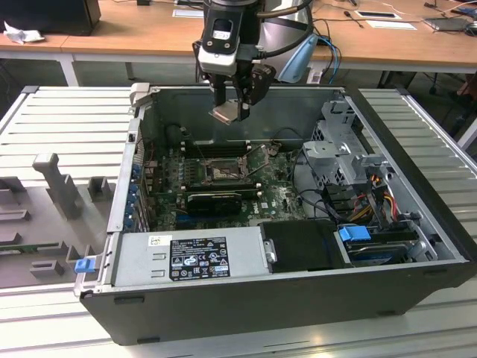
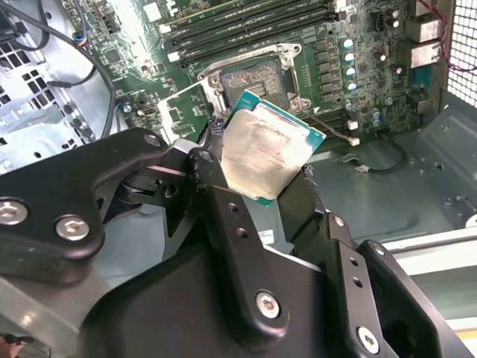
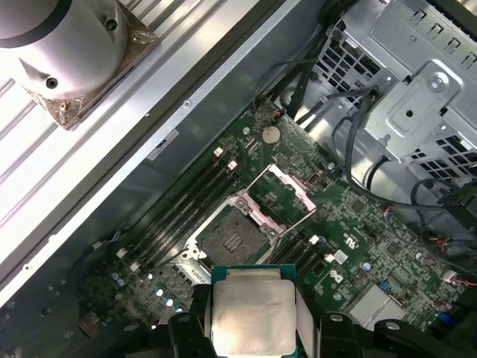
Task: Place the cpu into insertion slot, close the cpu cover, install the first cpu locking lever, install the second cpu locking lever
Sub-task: 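Place the cpu into insertion slot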
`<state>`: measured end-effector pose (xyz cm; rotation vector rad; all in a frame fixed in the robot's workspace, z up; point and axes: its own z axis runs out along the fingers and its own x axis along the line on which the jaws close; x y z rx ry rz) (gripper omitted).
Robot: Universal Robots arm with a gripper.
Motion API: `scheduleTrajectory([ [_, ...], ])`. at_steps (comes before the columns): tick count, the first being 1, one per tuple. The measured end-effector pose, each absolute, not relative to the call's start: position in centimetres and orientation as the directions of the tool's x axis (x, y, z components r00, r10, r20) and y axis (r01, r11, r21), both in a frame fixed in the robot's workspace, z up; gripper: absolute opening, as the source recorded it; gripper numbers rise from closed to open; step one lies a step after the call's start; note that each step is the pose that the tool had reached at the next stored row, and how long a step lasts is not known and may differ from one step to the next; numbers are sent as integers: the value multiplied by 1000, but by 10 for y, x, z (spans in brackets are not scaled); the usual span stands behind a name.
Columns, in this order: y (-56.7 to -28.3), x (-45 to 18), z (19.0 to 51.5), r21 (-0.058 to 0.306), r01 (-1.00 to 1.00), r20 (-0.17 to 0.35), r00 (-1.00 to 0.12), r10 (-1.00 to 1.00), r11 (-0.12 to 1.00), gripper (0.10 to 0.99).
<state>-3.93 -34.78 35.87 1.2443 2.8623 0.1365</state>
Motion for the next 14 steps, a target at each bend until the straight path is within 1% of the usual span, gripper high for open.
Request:
scheduleTrajectory([
  [14, -348, -39, 358, 87, 761, 19, -647, 762, 643, 537],
])
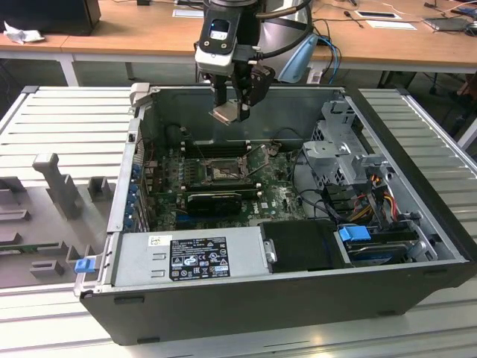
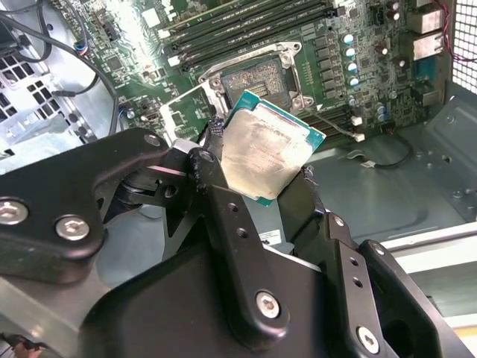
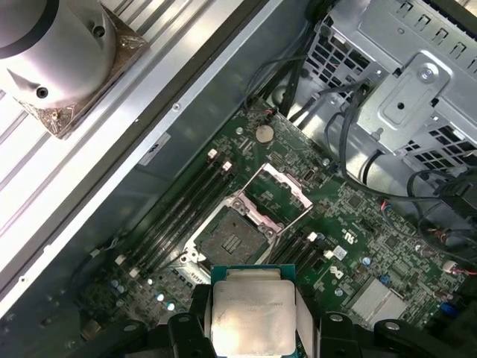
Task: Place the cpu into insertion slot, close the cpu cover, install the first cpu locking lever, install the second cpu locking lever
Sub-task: 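Place the cpu into insertion slot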
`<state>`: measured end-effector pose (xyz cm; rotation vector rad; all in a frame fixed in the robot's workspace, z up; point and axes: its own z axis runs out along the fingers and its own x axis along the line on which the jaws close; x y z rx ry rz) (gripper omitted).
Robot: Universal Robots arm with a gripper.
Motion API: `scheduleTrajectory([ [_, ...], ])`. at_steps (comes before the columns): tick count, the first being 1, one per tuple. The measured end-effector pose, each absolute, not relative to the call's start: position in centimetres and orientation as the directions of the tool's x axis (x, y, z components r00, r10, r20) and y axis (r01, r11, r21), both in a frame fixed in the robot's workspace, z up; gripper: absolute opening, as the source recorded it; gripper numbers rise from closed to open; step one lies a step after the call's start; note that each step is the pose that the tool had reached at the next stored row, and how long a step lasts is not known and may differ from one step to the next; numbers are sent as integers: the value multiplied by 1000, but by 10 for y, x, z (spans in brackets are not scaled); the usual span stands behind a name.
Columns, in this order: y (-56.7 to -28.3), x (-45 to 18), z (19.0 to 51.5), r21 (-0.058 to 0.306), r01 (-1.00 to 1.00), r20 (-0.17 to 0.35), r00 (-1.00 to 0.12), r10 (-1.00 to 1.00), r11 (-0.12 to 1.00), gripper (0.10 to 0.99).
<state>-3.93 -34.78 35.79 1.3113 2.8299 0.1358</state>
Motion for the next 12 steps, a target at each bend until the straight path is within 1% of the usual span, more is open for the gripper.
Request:
scheduleTrajectory([
  [12, -348, -39, 357, 87, 783, 18, -620, 785, 616, 537],
])
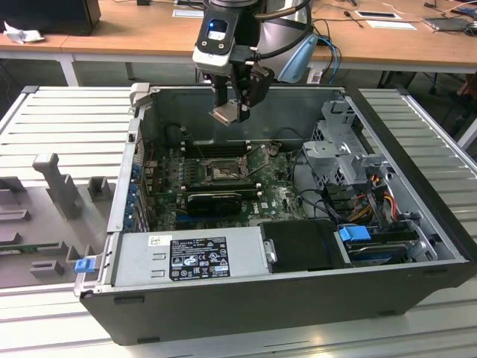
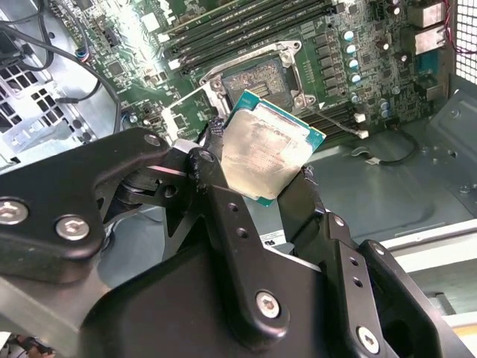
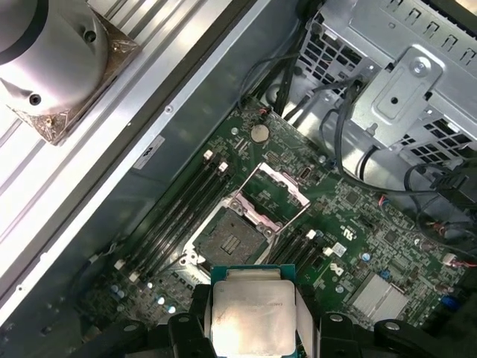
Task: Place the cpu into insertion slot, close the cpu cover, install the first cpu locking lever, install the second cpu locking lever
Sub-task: 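Place the cpu into insertion slot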
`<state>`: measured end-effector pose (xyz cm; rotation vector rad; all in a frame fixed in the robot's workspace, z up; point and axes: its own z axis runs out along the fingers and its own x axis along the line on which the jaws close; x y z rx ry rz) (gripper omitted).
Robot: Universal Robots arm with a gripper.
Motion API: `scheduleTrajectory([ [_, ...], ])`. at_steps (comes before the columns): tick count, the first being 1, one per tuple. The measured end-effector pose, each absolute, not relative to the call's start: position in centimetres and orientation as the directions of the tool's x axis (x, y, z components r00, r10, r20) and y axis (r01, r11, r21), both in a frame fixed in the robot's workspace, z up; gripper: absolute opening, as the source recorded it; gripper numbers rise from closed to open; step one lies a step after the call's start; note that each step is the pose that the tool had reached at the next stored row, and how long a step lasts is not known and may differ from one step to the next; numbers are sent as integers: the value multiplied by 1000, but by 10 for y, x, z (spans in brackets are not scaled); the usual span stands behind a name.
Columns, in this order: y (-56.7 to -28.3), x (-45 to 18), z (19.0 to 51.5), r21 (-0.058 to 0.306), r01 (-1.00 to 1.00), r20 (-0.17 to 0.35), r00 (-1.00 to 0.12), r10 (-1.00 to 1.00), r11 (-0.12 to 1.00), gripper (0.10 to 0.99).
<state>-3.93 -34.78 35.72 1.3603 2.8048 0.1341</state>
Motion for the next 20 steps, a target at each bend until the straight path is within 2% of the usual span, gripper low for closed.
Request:
scheduleTrajectory([
  [14, -348, -39, 356, 86, 811, 17, -582, 813, 578, 537],
  [20, -348, -39, 356, 85, 865, 16, -498, 867, 495, 537],
])
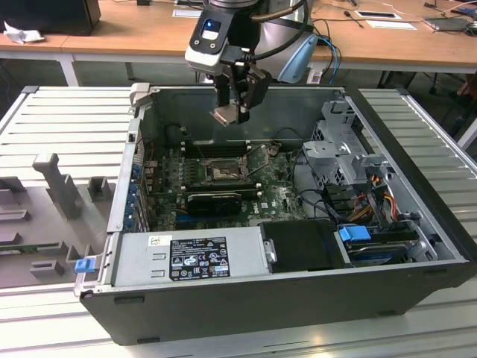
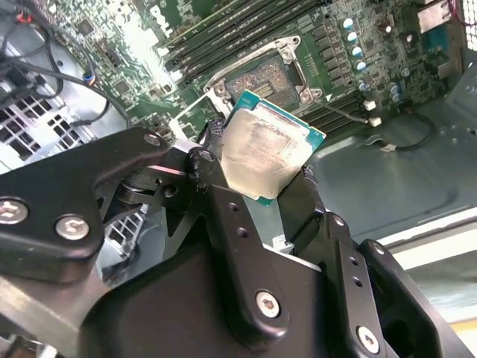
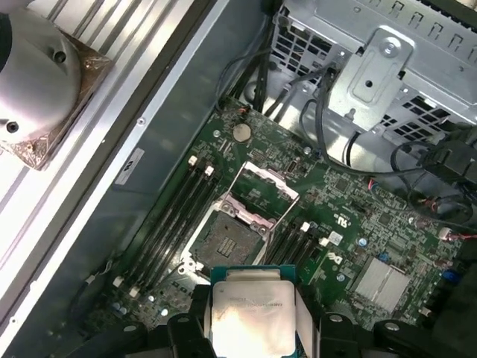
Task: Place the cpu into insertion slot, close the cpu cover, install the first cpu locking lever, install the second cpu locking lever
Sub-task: 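Place the cpu into insertion slot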
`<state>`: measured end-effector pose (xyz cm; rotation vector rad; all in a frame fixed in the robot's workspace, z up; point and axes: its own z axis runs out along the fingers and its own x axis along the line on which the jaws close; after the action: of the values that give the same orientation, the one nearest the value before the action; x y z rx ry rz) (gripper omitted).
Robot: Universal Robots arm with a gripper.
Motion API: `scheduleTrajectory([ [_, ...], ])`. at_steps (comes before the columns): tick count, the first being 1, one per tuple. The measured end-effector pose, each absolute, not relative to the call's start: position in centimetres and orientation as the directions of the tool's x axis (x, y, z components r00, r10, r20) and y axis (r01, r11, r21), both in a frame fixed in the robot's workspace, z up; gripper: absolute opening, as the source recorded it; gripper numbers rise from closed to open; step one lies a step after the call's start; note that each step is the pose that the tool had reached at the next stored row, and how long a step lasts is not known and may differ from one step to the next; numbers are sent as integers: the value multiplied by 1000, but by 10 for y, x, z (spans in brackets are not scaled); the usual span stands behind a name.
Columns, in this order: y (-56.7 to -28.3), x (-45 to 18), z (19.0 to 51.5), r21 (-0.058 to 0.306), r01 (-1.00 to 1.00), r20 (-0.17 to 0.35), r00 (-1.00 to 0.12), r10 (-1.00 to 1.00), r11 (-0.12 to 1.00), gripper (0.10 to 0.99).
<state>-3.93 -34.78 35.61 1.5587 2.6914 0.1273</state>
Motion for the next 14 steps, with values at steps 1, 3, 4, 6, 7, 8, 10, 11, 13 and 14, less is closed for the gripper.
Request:
scheduleTrajectory([
  [1, -348, -39, 356, 85, 877, 16, -476, 879, 473, 537],
  [3, -348, -39, 355, 85, 891, 16, -449, 894, 446, 537],
  [4, -348, -39, 355, 85, 900, 16, -431, 902, 428, 537],
  [6, -348, -39, 355, 85, 909, 16, -411, 912, 408, 537],
  [7, -348, -39, 355, 85, 910, 16, -408, 913, 405, 537],
  [8, -348, -39, 355, 85, 911, 16, -406, 914, 403, 537],
  [10, -348, -39, 354, 85, 913, 16, -402, 915, 399, 537],
  [11, -348, -39, 353, 85, 913, 16, -401, 916, 399, 537],
  [13, -348, -39, 352, 85, 913, 16, -401, 916, 398, 537],
  [14, -348, -39, 352, 85, 913, 16, -401, 916, 398, 537],
])
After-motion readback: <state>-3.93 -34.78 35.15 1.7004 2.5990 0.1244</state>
